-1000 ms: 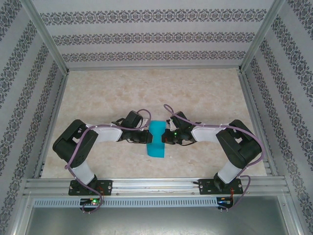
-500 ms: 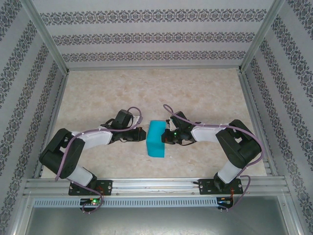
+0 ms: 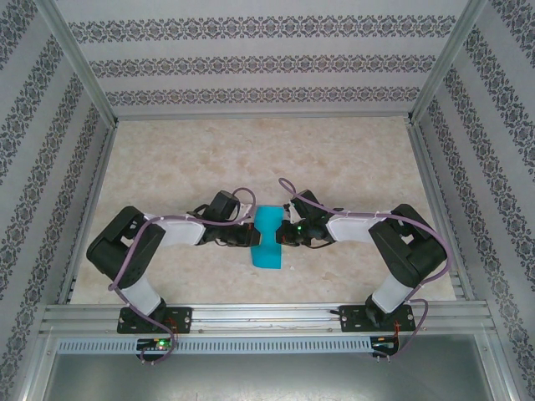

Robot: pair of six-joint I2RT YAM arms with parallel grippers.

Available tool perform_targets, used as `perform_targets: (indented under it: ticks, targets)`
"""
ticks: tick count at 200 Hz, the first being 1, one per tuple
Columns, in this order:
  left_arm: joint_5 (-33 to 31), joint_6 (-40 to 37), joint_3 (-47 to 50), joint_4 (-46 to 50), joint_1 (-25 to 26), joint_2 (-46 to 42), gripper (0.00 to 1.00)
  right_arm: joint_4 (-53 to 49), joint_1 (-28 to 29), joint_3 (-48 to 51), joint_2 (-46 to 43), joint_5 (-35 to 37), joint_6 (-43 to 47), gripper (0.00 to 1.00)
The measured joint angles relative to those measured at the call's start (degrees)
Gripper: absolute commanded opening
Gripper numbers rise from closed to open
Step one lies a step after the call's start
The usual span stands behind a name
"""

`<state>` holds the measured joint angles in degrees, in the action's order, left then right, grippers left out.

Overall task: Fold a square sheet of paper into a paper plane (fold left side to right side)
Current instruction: Hold the square sheet of paper at the center of the table.

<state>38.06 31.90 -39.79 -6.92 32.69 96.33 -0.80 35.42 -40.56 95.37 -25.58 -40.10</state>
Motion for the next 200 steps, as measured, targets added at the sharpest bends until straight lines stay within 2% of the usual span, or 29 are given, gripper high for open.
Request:
perform_targets:
  ticks: [68,137,200]
  targets:
    - [-1.46,0.00,0.90,-0.35,0.00,0.59,0.05,-0.37,0.07,-0.39,-0.09,0.02,0.24,0.00]
    - [-1.86,0.00,0.98,-0.50,0.00,0.59,0.06,-5.01,0.09,-2.64,-2.60,0.81,1.55,0.00]
    - [-1.84,0.02,1.18,-1.03,0.00,0.59,0.06,0.59,0.76,-4.39,-0.90,-1.29,0.55,0.00]
